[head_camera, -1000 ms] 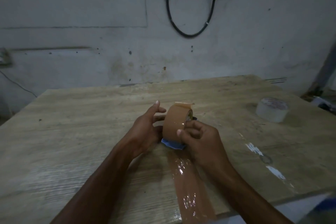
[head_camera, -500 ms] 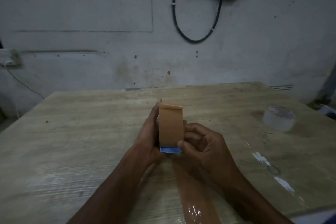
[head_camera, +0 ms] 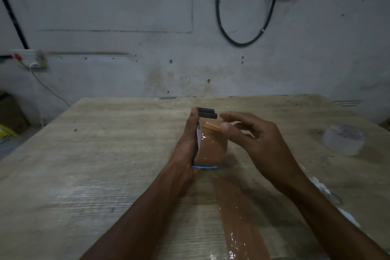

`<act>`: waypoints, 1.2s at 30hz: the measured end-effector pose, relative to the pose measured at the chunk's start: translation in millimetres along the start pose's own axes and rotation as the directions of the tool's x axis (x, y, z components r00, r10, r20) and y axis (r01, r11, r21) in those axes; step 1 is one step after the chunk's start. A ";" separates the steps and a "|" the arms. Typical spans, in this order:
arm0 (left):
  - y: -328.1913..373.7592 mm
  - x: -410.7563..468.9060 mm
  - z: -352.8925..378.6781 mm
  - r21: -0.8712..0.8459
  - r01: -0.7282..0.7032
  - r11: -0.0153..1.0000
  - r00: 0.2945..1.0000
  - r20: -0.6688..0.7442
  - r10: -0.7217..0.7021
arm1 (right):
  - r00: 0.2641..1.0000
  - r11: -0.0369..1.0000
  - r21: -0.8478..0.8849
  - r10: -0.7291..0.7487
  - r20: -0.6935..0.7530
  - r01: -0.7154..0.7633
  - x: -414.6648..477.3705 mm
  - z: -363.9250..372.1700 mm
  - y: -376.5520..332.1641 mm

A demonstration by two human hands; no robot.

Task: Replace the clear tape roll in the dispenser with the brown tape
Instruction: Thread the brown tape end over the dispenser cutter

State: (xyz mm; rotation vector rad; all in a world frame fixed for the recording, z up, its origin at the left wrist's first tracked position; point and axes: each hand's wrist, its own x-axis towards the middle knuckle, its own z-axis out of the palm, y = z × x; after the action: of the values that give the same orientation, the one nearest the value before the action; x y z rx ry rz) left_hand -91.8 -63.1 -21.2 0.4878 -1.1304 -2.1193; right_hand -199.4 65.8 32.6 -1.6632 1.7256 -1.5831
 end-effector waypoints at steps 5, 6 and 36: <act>-0.9 0.0 -2.5 0.101 0.011 0.995 0.997 -0.077 -0.003 | 0.996 0.990 -0.119 -0.079 -0.032 0.075 1.8 -1.9 2.9; -0.9 0.4 -2.5 0.115 0.018 0.993 0.996 -0.094 -0.007 | 0.994 0.986 -0.133 -0.101 -0.039 0.095 1.5 -1.3 2.9; -0.5 -2.1 3.1 0.071 0.019 0.997 0.999 0.028 -0.021 | 0.983 0.958 0.245 0.172 -0.069 -0.151 21.0 -7.3 -22.1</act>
State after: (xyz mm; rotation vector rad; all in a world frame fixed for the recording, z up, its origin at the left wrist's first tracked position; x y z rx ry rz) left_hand -92.4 -59.6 -19.9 0.5055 -1.2251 -2.1155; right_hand -199.7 57.6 62.8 -1.3217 1.5925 -1.7324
